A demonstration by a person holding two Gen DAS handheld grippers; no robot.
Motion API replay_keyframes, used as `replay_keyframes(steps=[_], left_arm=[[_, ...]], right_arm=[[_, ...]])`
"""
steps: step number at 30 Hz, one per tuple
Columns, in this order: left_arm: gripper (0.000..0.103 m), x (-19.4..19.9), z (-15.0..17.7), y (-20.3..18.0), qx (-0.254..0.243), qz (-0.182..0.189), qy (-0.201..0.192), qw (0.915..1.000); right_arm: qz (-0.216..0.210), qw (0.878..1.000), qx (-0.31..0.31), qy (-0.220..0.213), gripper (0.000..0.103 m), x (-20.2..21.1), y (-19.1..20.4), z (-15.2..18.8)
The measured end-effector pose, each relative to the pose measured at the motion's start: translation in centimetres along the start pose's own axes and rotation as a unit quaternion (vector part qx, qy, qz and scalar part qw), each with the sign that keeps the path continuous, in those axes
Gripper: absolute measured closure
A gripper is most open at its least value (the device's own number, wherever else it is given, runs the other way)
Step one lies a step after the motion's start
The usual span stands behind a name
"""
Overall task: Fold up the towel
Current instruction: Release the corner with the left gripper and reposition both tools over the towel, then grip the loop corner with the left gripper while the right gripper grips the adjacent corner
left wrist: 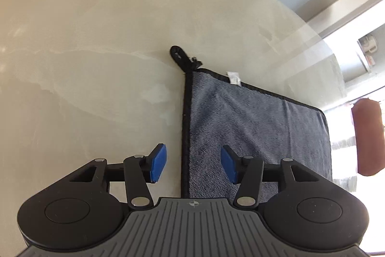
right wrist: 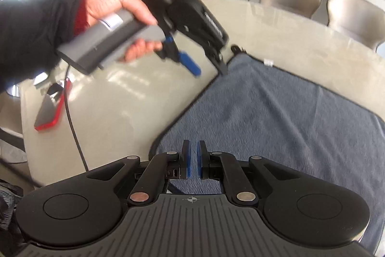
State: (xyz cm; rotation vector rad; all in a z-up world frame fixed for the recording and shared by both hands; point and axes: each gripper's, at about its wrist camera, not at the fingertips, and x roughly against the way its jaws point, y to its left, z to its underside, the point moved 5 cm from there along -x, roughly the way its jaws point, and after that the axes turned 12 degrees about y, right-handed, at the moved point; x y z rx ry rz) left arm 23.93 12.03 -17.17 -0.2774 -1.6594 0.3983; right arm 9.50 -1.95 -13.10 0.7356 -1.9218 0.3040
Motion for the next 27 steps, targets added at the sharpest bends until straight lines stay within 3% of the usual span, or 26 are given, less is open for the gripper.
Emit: replay_keyframes(steps=[4, 7, 10, 13, 23, 24, 25, 27], left_arm=[[0.041, -0.5, 0.1, 0.3, 0.003, -0.015, -0.005, 0.9999], [0.041, -0.9, -0.8, 1.0, 0.020, 0.006, -0.029, 0.9994], [0.041, -0.9, -1.9, 0.7, 0.002, 0.012, -0.068, 0.9976], [0.043, -1.3, -2.9, 0.0, -0.025, -0.011, -0.095, 0.9952], [0.044, -2.6, -4.8, -1.4, -0.063, -0.051, -0.111, 0.9905], [0.054, -2.6, -4.8, -1.6, -0.069, -0.056, -0.112, 0.9897], [0.070, -2.8, -4.8, -1.9, -0.079, -0.062, -0.111, 0.9888], [0.089, -3.0, -4.9, -2.2, -0.087, -0.066, -0.106, 0.9884]], right_arm=[[-0.021, 0.999, 0.011, 0.027, 0.076, -0.9, 0.9, 0.6], [-0.028, 0.999, 0.029, 0.028, 0.076, -1.6, 1.3, 0.8], [-0.030, 0.999, 0.027, 0.021, 0.074, -0.4, 1.5, 1.6], [-0.027, 0.999, 0.012, 0.015, 0.069, 0.6, 0.4, 2.2], [-0.008, 0.998, -0.047, 0.032, 0.069, 1.6, -2.8, 4.5], [-0.008, 0.998, -0.051, 0.033, 0.069, 1.6, -2.9, 4.6], [-0.008, 0.998, -0.053, 0.034, 0.069, 1.6, -3.1, 4.7], [-0.008, 0.998, -0.057, 0.036, 0.069, 1.7, -3.5, 4.8]])
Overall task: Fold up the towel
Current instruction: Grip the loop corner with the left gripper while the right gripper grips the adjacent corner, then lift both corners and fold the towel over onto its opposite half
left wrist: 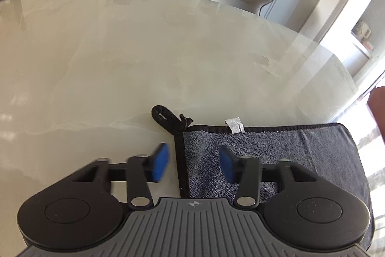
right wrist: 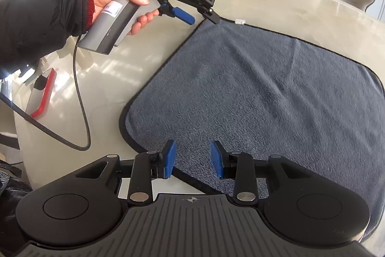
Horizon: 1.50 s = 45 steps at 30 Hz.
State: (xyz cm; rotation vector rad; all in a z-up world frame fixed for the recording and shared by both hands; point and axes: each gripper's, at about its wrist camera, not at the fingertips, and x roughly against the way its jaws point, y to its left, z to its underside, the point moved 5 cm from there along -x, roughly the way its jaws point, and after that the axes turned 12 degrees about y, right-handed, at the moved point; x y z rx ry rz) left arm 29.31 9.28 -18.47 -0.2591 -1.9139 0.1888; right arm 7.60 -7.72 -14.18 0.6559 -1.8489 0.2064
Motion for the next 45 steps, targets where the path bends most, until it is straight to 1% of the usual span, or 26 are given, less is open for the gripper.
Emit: replay_keyframes(steps=[1, 4, 6, 9, 12, 14, 20, 21, 26, 30, 32, 35, 36, 38, 41, 42, 45], left_arm=[[0.097, -0.1, -0.1, -0.1, 0.000, 0.003, 0.006, 1.0000], [0.098, -0.1, -0.3, -0.1, 0.011, 0.004, 0.015, 0.9998], [0.098, 0.4, -0.4, -0.2, 0.029, 0.011, 0.015, 0.9994], [0.098, 2.2, -0.8, -1.5, 0.045, 0.055, 0.009, 0.9974], [0.098, 3.8, -1.5, -3.8, 0.041, 0.094, 0.008, 0.9947], [0.098, 4.5, -1.9, -5.6, 0.038, 0.121, 0.011, 0.9919], [0.098, 4.0, -3.2, -11.6, 0.030, 0.181, 0.031, 0.9826], [0.098, 3.9, -3.4, -12.5, 0.026, 0.184, 0.033, 0.9820], [0.098, 1.7, -4.7, -17.8, -0.006, 0.190, 0.048, 0.9805], [0.097, -0.4, -5.2, -21.5, -0.022, 0.184, 0.062, 0.9807], [0.097, -1.9, -5.2, -23.5, -0.038, 0.171, 0.070, 0.9821], [0.097, -3.4, -4.4, -25.6, -0.059, 0.153, 0.087, 0.9827], [0.094, -3.7, -4.2, -26.0, -0.065, 0.144, 0.091, 0.9832], [0.094, -5.0, -3.7, -27.0, -0.080, 0.123, 0.097, 0.9845], [0.092, -5.7, -2.9, -28.3, -0.099, 0.098, 0.102, 0.9849], [0.088, -5.7, -2.7, -28.6, -0.106, 0.100, 0.105, 0.9838], [0.084, -4.5, -2.4, -28.7, -0.115, 0.109, 0.106, 0.9816]], right_arm=[[-0.001, 1.000, -0.001, 0.000, 0.069, 0.0, -0.1, 0.0], [0.000, 1.000, -0.005, -0.001, 0.069, 0.2, -0.4, 0.0], [0.000, 1.000, -0.009, -0.003, 0.069, 0.3, -0.6, 0.0], [-0.009, 1.000, -0.018, -0.010, 0.069, 0.6, -1.0, 0.0], [-0.021, 0.999, -0.024, -0.018, 0.069, 0.8, -1.4, 0.2], [-0.020, 0.999, -0.028, -0.021, 0.069, 1.0, -1.7, 0.3], [-0.031, 0.996, -0.074, -0.039, 0.069, 2.3, -4.0, 1.5], [-0.031, 0.995, -0.079, -0.043, 0.069, 2.6, -4.3, 1.7], [-0.036, 0.992, -0.098, -0.069, 0.069, 4.2, -6.0, 3.4], [-0.029, 0.990, -0.116, -0.073, 0.068, 4.7, -7.0, 4.5], [-0.028, 0.988, -0.133, -0.075, 0.068, 4.9, -7.8, 5.5], [-0.023, 0.985, -0.151, -0.076, 0.068, 5.3, -9.0, 6.7], [-0.022, 0.985, -0.154, -0.077, 0.068, 5.4, -9.2, 6.9], [-0.018, 0.982, -0.168, -0.082, 0.068, 5.8, -10.0, 7.7], [-0.014, 0.980, -0.181, -0.085, 0.068, 6.2, -10.8, 8.5], [-0.014, 0.979, -0.183, -0.086, 0.068, 6.4, -11.0, 8.7], [-0.014, 0.978, -0.188, -0.089, 0.068, 6.7, -11.4, 9.3]])
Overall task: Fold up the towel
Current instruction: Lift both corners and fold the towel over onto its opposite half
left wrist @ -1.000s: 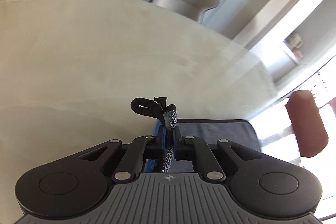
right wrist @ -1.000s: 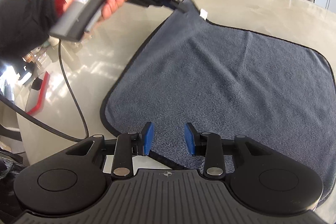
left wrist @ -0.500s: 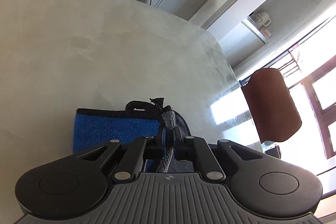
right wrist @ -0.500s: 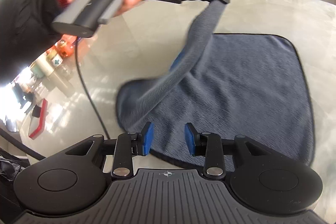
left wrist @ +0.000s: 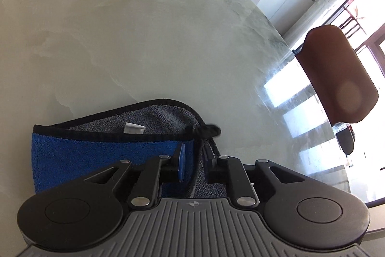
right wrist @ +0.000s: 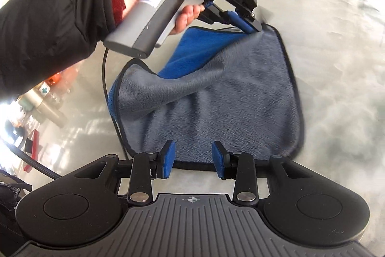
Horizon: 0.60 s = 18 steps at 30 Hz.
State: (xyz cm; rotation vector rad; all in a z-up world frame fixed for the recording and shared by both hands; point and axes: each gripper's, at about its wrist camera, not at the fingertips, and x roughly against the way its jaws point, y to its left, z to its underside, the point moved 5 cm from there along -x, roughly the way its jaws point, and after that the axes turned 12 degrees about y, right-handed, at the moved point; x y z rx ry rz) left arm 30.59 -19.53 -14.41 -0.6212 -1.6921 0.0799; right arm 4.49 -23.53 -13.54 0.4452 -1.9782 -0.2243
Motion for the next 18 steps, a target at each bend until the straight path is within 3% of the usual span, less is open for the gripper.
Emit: replay_keyframes(steps=[2, 6, 7, 10, 14, 18], left_arm=[[0.082, 2.0, 0.5, -0.4, -0.019, 0.000, -0.015, 0.9997], [0.056, 6.4, 2.6, 0.2, -0.041, -0.003, -0.041, 0.9983], [0.054, 7.5, 3.3, 0.6, -0.043, -0.005, -0.045, 0.9981], [0.053, 9.6, 6.6, 2.8, -0.036, -0.032, -0.043, 0.9979], [0.052, 11.1, 11.3, 5.5, -0.021, -0.076, -0.032, 0.9964], [0.052, 11.0, 14.5, 6.2, 0.014, -0.050, -0.023, 0.9984]], right_arm=[[-0.003, 1.000, 0.003, -0.002, 0.068, 0.1, 0.0, 0.0], [-0.008, 1.000, 0.018, -0.009, 0.068, 0.3, 0.6, -0.5], [-0.008, 1.000, 0.023, -0.014, 0.068, 0.4, 0.6, -0.9], [-0.013, 0.999, 0.020, -0.024, 0.067, 0.9, -0.6, -2.2], [-0.074, 0.997, -0.025, -0.024, 0.066, 1.6, -4.6, -4.7], [-0.099, 0.994, -0.038, -0.010, 0.054, 2.1, -7.0, -6.9]])
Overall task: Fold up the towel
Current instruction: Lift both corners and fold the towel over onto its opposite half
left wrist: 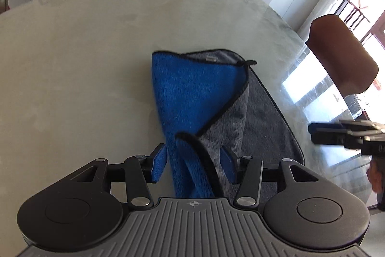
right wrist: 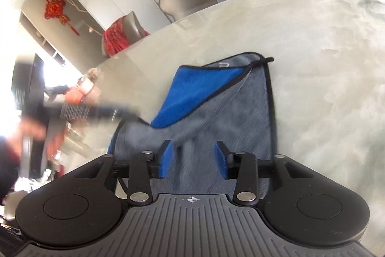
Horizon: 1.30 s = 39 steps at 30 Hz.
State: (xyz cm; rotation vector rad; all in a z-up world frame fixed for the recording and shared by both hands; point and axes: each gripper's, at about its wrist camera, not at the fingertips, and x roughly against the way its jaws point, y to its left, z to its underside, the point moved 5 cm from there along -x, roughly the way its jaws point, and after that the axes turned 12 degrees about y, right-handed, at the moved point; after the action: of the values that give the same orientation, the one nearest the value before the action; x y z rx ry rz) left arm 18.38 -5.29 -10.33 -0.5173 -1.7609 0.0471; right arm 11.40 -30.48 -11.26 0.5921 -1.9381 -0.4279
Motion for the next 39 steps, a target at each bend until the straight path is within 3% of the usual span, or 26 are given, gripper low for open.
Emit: replay_keyframes(steps=[3, 6, 10, 12, 14, 15, 17, 18, 19, 21, 27, 30, 33, 39], left_arm=[[0.052, -0.3, 0.7, 0.1, 0.025, 0.015, -0.005, 0.9995], [0.051, -0.2, -0.2, -0.1, 0.031, 0.010, -0.014, 0.9994], [0.052, -0.3, -1.5, -0.8, 0.026, -0.018, -0.019, 0.9993], [0.053, -0.2, -1.6, -1.1, 0.035, -0.026, -0.026, 0.9987], [0.059, -0.4, -1.6, -1.5, 0.038, -0.038, -0.029, 0.9981], [0.070, -0.5, -1.4, -1.7, 0.040, -0.046, -0.029, 0.9977], [0.079, -0.8, -1.2, -2.5, 0.039, -0.054, -0.026, 0.9974], [0.082, -1.1, -1.1, -2.9, 0.038, -0.056, -0.024, 0.9974], [0.083, -1.3, -1.0, -3.3, 0.038, -0.060, -0.022, 0.9973], [0.084, -1.5, -0.8, -3.9, 0.040, -0.070, -0.020, 0.9965], [0.087, -2.4, -0.2, -5.0, 0.058, -0.104, -0.015, 0.9928], [0.088, -2.5, -0.1, -5.1, 0.067, -0.114, -0.014, 0.9912], [0.088, -2.3, 0.1, -5.1, 0.073, -0.128, -0.013, 0.9890], [0.086, -2.5, 0.6, -4.9, 0.088, -0.131, -0.010, 0.9875]], right_arm=[[-0.004, 1.000, -0.005, 0.009, 0.053, 0.4, -1.0, -1.5], [0.020, 1.000, 0.006, 0.009, 0.053, 0.6, -0.9, -2.0], [0.066, 0.996, 0.055, 0.024, 0.053, 0.8, -0.6, -2.9], [0.095, 0.989, 0.113, 0.025, 0.053, 0.9, -0.4, -3.6], [0.145, 0.961, 0.235, 0.018, 0.053, 0.7, -0.1, -4.2], [0.167, 0.941, 0.295, 0.016, 0.053, 0.5, 0.0, -4.4], [0.201, 0.887, 0.415, 0.034, 0.054, -0.5, -0.4, -4.7], [0.209, 0.861, 0.460, 0.045, 0.061, -0.9, -0.8, -4.9], [0.207, 0.849, 0.484, 0.052, 0.067, -1.2, -1.3, -5.3], [0.202, 0.821, 0.529, 0.066, 0.070, -1.8, -2.3, -6.3], [0.181, 0.768, 0.608, 0.086, 0.069, -4.8, -4.3, -9.2], [0.155, 0.764, 0.619, 0.094, 0.068, -6.4, -4.0, -10.2], [0.153, 0.747, 0.639, 0.100, 0.068, -7.8, -3.7, -10.4], [0.145, 0.743, 0.643, 0.122, 0.068, -9.6, -3.9, -10.5]])
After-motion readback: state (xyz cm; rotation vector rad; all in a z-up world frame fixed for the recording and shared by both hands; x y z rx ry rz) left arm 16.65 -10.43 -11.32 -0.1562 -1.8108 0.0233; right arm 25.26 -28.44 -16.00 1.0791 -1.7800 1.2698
